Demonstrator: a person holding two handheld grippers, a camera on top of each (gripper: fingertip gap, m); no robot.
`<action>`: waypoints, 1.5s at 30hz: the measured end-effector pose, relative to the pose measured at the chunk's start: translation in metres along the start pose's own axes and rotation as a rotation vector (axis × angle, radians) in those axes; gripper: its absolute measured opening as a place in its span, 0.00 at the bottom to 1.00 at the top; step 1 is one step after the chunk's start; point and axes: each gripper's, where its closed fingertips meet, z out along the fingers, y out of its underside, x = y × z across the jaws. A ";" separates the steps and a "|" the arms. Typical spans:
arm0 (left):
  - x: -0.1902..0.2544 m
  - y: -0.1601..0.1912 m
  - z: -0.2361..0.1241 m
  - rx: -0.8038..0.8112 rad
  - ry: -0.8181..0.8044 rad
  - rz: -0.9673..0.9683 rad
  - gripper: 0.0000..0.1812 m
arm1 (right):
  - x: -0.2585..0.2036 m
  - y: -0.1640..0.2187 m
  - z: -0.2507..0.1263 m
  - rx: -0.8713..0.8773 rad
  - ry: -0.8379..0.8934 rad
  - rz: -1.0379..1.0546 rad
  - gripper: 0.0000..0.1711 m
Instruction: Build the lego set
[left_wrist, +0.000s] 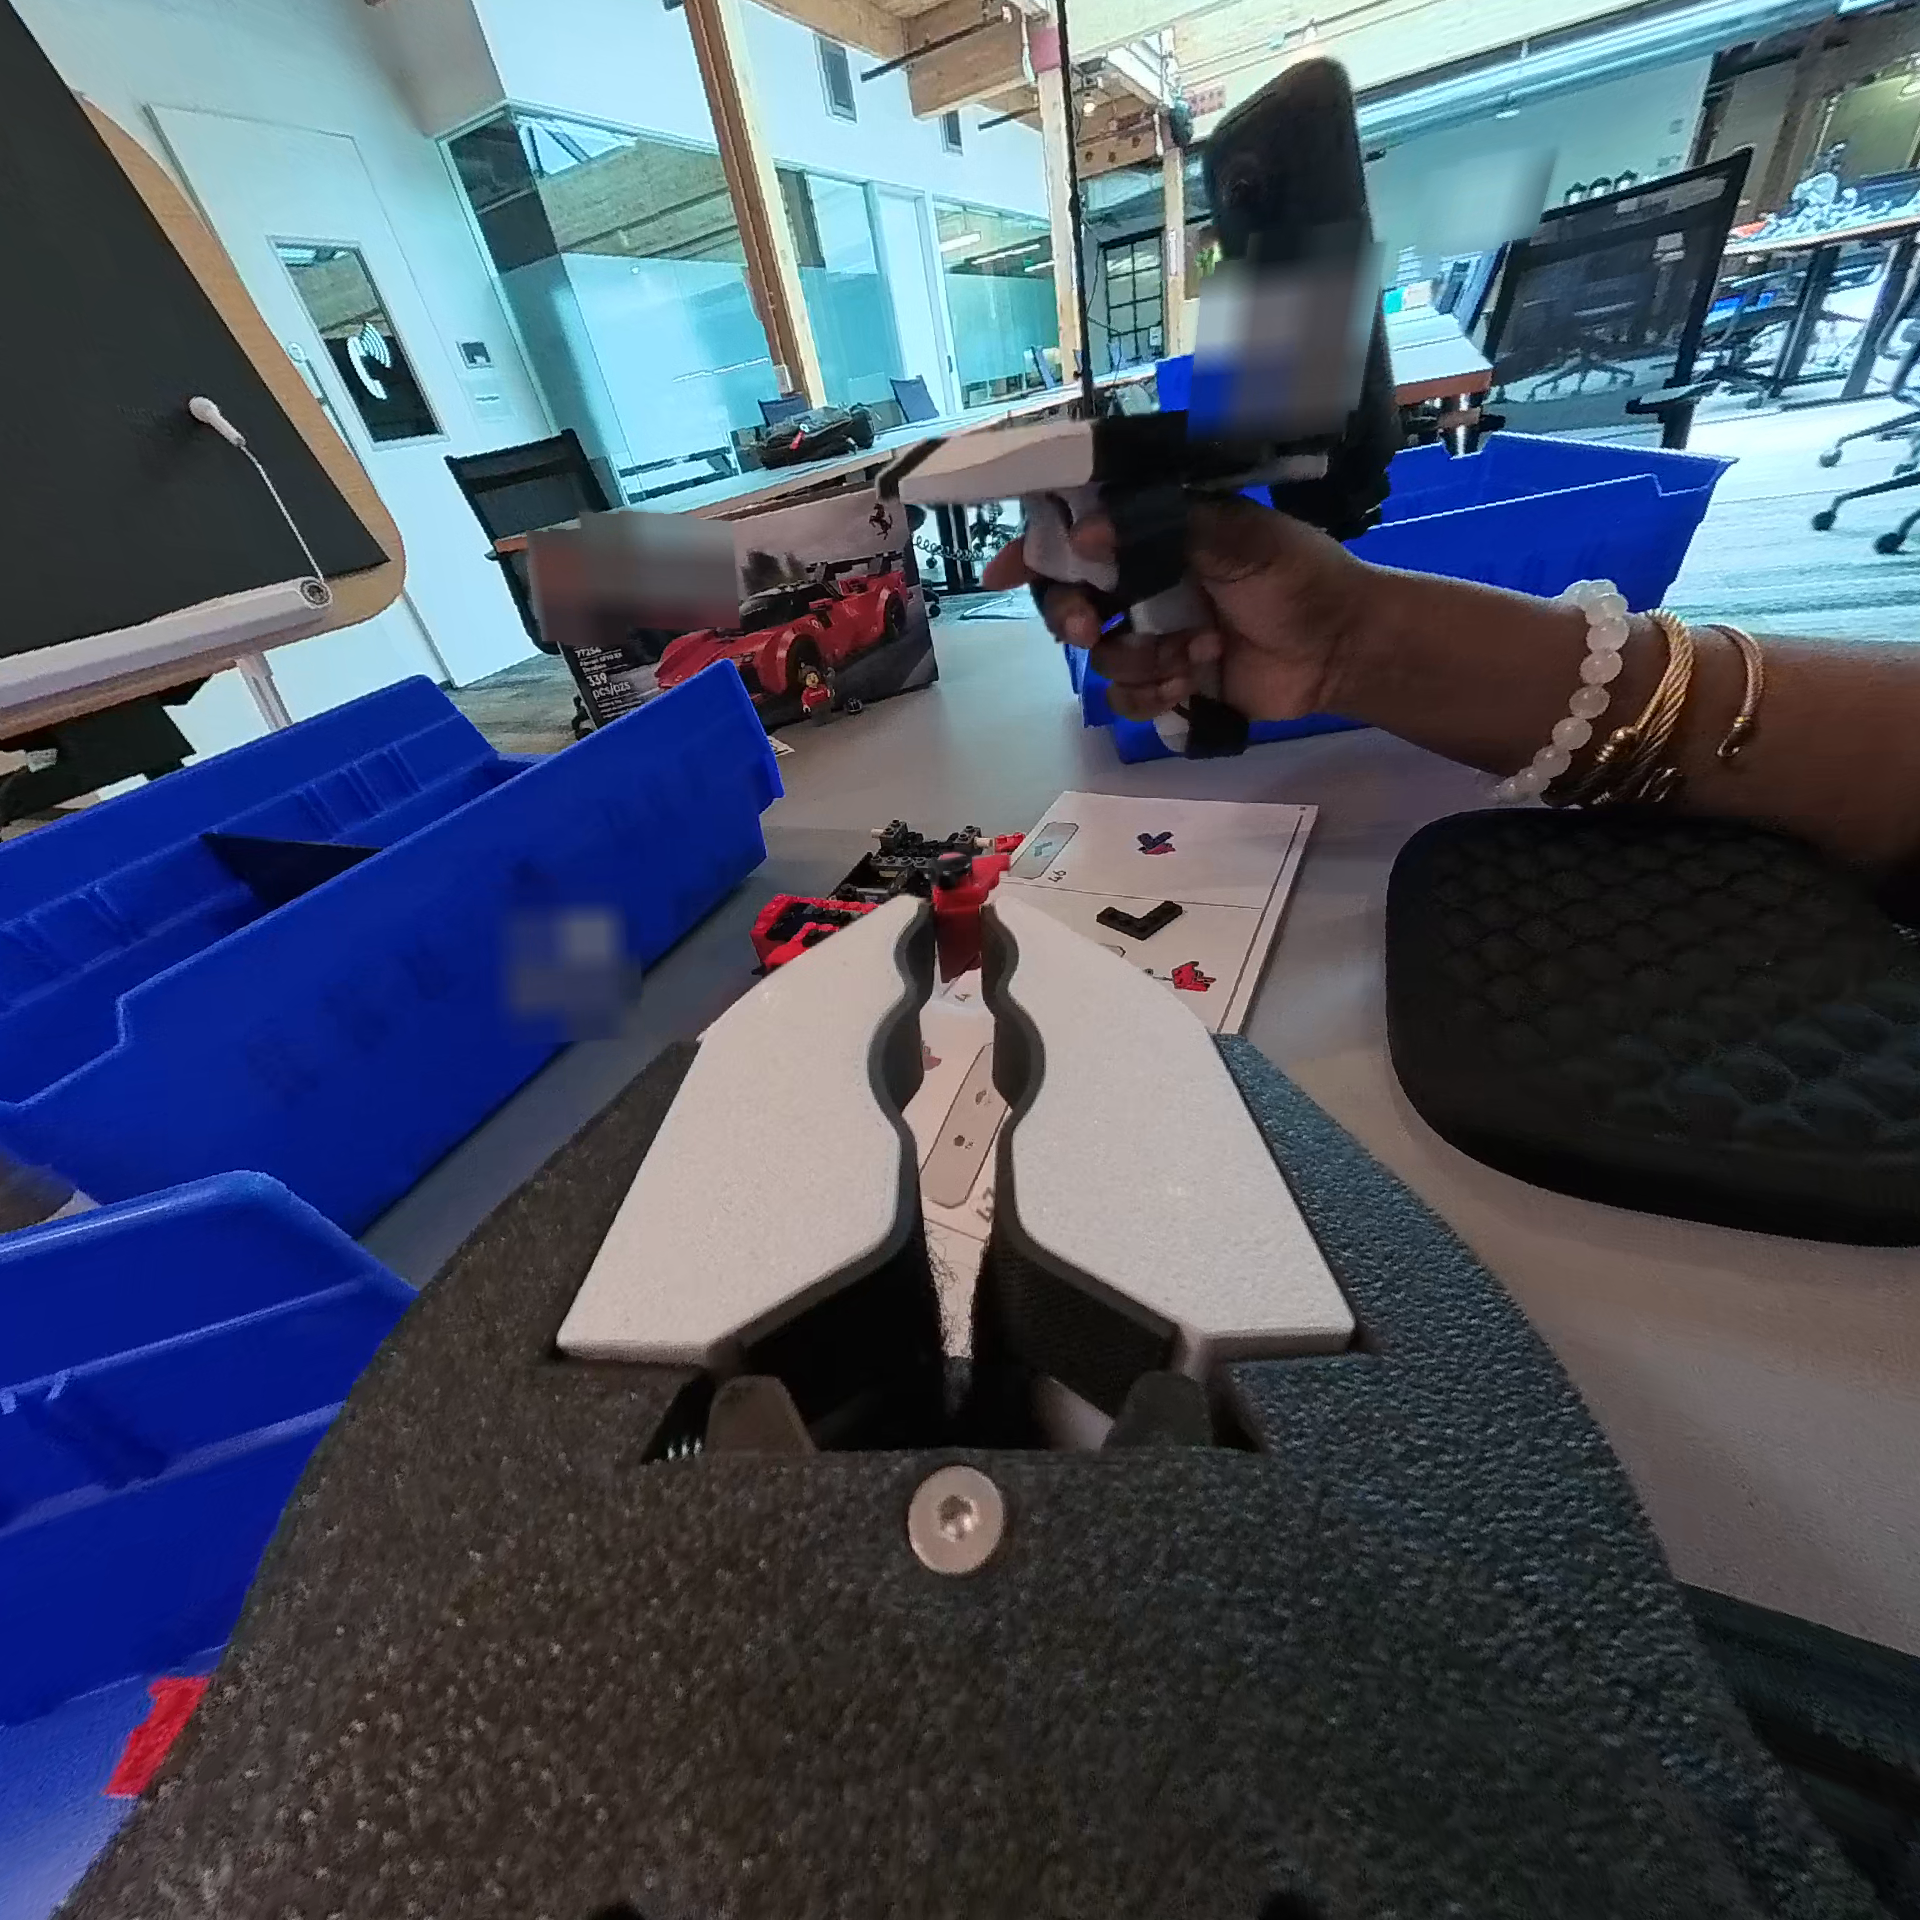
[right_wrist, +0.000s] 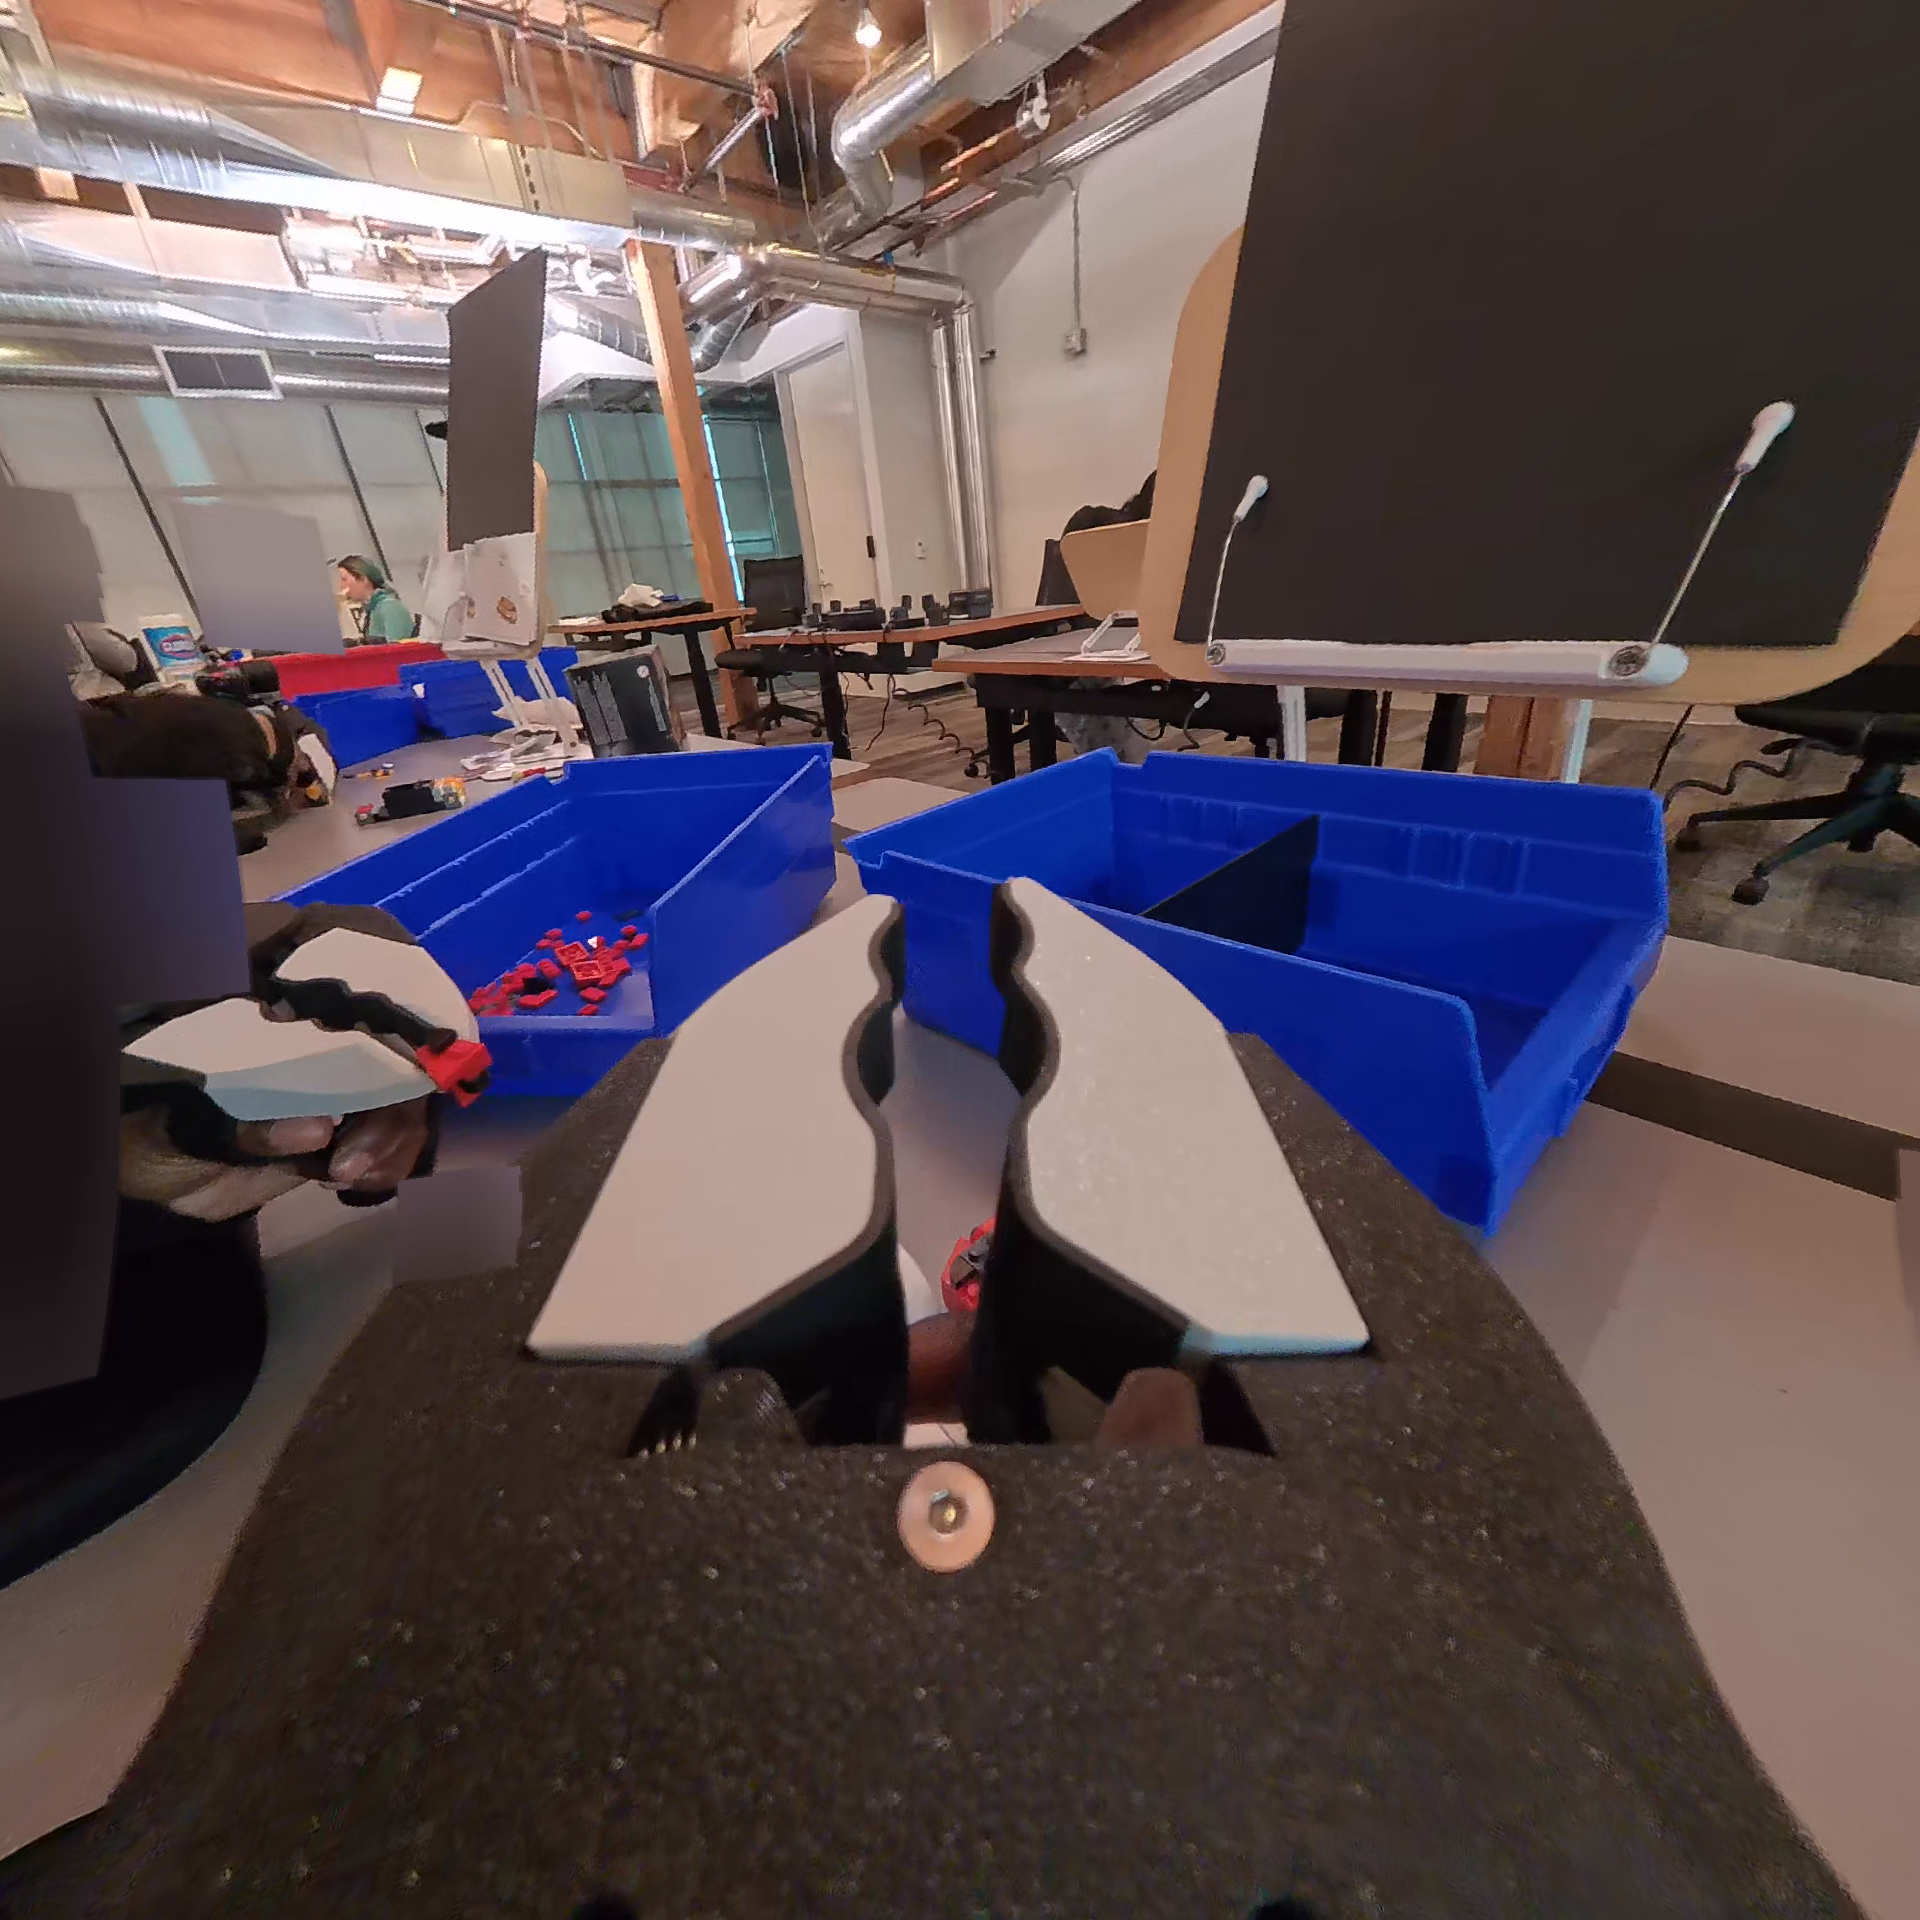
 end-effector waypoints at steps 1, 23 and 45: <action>0.000 -0.001 0.000 0.005 0.001 0.003 0.04 | -0.002 0.002 0.001 -0.009 -0.006 -0.004 0.10; 0.057 -0.021 -0.008 0.157 0.412 -0.047 0.04 | -0.165 0.050 -0.017 -0.262 -0.890 -0.165 0.16; 0.060 -0.015 -0.006 0.102 0.405 0.010 0.04 | -0.173 0.059 -0.009 -0.317 -0.876 -0.111 0.04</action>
